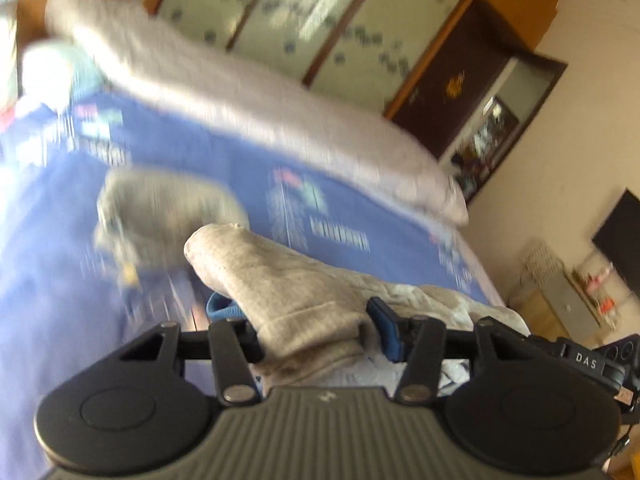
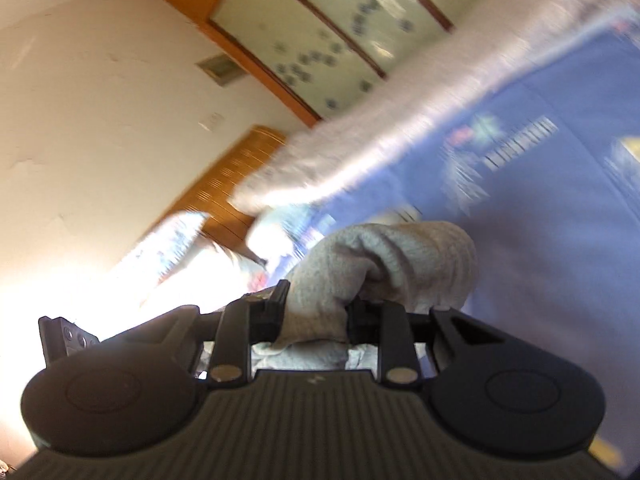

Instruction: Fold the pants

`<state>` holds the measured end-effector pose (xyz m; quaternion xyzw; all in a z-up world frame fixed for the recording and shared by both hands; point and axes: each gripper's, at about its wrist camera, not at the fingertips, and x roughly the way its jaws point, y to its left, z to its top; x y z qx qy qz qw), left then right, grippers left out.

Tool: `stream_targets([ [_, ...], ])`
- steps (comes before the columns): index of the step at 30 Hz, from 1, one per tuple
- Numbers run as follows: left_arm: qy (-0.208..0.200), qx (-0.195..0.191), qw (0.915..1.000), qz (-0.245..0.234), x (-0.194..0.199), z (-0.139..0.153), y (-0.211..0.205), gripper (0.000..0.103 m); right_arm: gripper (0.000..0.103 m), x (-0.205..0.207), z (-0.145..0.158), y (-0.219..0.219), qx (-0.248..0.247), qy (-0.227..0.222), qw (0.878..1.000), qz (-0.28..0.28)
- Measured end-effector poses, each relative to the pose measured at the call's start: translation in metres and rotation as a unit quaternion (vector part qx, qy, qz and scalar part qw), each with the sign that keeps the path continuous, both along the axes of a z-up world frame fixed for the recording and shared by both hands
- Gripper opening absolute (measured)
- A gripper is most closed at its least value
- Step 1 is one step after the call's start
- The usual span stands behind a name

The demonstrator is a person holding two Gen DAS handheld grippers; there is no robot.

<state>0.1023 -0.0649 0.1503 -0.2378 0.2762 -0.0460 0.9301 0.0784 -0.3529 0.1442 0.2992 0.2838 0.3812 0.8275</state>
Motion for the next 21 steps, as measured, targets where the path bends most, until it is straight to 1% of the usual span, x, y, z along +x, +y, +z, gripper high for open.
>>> stream_targets([
  [2,-0.034,0.023,0.9990,0.020,0.020,0.025,0.024,0.049,0.028,0.031,0.021,0.035,0.011,-0.049,0.999,0.005],
  [4,-0.060,0.037,0.9966,0.043,0.047,0.042,0.050,0.049,0.028,0.062,0.032,0.064,0.028,-0.080,0.996,0.009],
  [6,-0.079,0.050,0.9938,0.061,0.075,0.044,0.075,0.049,0.028,0.096,0.031,0.095,0.036,-0.108,0.993,0.013],
  [7,-0.082,0.056,0.9925,0.071,0.091,0.038,0.087,0.050,0.029,0.109,0.022,0.101,0.037,-0.114,0.993,0.017],
  [8,-0.080,0.059,0.9919,0.079,0.105,0.028,0.098,0.050,0.029,0.126,0.010,0.115,0.036,-0.112,0.993,0.020],
  [9,-0.072,0.057,0.9919,0.087,0.121,0.012,0.112,0.051,0.029,0.141,-0.008,0.124,0.031,-0.107,0.993,0.023],
  [10,-0.060,0.052,0.9925,0.093,0.138,-0.011,0.125,0.051,0.029,0.156,-0.030,0.137,0.018,-0.101,0.994,0.025],
  [11,-0.040,0.045,0.9932,0.100,0.153,-0.037,0.137,0.052,0.029,0.170,-0.058,0.147,-0.002,-0.085,0.996,0.028],
  [12,-0.006,0.038,0.9934,0.108,0.171,-0.070,0.148,0.052,0.029,0.183,-0.089,0.157,-0.027,-0.052,0.998,0.029],
  [13,0.040,0.028,0.9922,0.115,0.188,-0.104,0.156,0.052,0.029,0.196,-0.122,0.165,-0.058,-0.007,0.998,0.028],
  [14,0.105,0.010,0.9872,0.119,0.206,-0.146,0.165,0.052,0.029,0.206,-0.160,0.173,-0.097,0.051,0.994,0.024],
  [15,0.148,-0.005,0.9813,0.123,0.215,-0.179,0.167,0.062,0.030,0.212,-0.191,0.173,-0.114,0.094,0.989,0.016],
  [16,0.137,-0.016,0.9828,0.123,0.213,-0.196,0.166,0.072,0.030,0.214,-0.215,0.164,-0.074,0.117,0.990,0.016],
  [17,0.107,-0.009,0.9867,0.122,0.208,-0.201,0.162,0.075,0.030,0.213,-0.226,0.152,-0.036,0.119,0.992,0.015],
  [18,0.100,0.005,0.9880,0.118,0.208,-0.199,0.158,0.078,0.031,0.213,-0.227,0.148,-0.034,0.111,0.993,0.021],
  [19,0.101,0.016,0.9877,0.118,0.209,-0.197,0.154,0.079,0.034,0.213,-0.224,0.146,-0.040,0.101,0.994,0.026],
  [21,0.105,0.022,0.9863,0.126,0.204,-0.191,0.150,0.078,0.039,0.208,-0.212,0.148,-0.058,0.096,0.993,0.027],
])
